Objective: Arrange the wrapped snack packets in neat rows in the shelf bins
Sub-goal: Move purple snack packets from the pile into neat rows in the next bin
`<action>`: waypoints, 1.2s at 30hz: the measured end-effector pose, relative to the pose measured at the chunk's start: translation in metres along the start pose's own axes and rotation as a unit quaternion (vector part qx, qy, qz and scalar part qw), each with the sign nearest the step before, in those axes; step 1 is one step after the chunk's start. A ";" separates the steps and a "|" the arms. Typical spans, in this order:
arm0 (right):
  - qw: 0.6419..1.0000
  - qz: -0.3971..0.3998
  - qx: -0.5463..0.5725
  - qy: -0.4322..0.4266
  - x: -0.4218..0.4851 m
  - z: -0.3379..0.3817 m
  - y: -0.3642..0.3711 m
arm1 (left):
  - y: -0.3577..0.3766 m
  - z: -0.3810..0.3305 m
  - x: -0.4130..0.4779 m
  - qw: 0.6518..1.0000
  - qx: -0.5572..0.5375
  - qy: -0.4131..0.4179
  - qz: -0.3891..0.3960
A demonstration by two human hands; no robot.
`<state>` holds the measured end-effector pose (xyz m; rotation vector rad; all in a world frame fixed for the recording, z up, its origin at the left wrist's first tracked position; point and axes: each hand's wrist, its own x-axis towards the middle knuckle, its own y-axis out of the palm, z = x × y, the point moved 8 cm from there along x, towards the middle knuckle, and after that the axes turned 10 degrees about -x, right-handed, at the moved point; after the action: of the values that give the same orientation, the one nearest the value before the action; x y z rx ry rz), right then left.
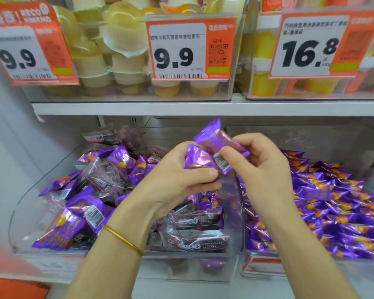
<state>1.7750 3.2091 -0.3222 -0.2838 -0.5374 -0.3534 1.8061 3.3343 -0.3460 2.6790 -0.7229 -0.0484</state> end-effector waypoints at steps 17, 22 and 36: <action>0.999 0.052 -0.002 0.003 0.001 -0.007 0.010 | -0.013 0.002 0.009 0.997 0.027 0.047 -0.062; 0.989 0.082 0.105 0.069 0.004 -0.018 0.015 | -0.011 -0.003 0.006 0.997 0.012 0.051 -0.065; 0.987 0.019 0.132 0.093 0.005 -0.020 -0.003 | -0.022 0.000 0.009 0.987 -0.112 0.055 -0.099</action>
<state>1.7862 3.1978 -0.3355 -0.0049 -0.3894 -0.2641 1.8241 3.3473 -0.3536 2.5042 -0.3913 -0.0292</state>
